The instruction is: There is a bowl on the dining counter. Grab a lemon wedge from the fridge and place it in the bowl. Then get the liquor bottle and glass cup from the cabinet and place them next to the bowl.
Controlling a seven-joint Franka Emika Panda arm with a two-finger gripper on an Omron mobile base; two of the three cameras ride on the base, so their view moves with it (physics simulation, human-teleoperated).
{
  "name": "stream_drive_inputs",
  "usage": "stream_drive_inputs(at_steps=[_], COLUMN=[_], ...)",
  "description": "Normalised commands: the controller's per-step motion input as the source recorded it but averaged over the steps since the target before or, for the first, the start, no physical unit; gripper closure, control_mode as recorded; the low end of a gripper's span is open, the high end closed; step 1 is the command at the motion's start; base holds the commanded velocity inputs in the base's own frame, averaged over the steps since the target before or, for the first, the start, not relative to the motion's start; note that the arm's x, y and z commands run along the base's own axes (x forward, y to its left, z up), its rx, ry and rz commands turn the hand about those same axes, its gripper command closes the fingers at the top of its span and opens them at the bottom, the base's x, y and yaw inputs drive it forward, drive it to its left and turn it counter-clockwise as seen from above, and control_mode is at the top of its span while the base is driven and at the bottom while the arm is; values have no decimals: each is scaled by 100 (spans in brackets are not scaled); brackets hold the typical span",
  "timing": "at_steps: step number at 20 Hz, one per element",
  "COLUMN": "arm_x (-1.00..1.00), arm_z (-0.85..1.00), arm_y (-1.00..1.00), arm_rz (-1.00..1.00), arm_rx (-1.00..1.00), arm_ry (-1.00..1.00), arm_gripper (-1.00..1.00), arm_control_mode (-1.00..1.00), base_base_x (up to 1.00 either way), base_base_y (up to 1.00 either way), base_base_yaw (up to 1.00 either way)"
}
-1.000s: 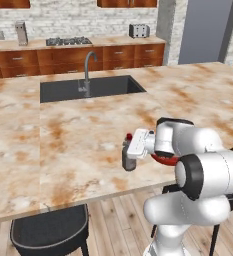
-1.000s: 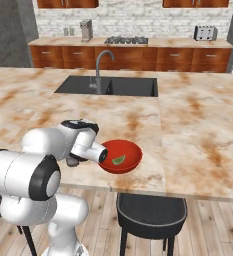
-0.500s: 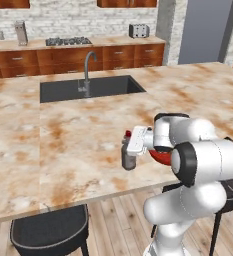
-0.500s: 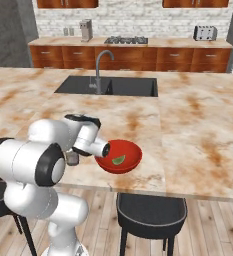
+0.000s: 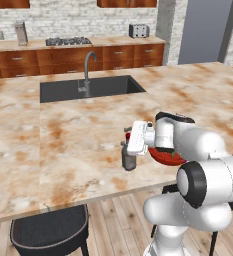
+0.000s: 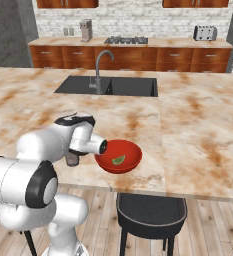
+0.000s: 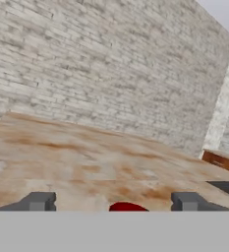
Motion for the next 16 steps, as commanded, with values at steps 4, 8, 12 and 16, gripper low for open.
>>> stream_drive_inputs(at_steps=[4,8,12,16], arm_x=[0,-24,-69,-67], arm_z=[94,100,99,100], arm_y=[0,2,8,1], arm_rz=[0,0,-7,-14], arm_rx=[-8,-10,-2,0], arm_ry=[-10,-13,0,15], arm_gripper=[-100,-100,-100,-100], arm_control_mode=[-100,-100,-100,-100], base_base_x=[0,0,0,0], base_base_y=[0,0,0,0], base_base_yaw=[0,0,0,0])
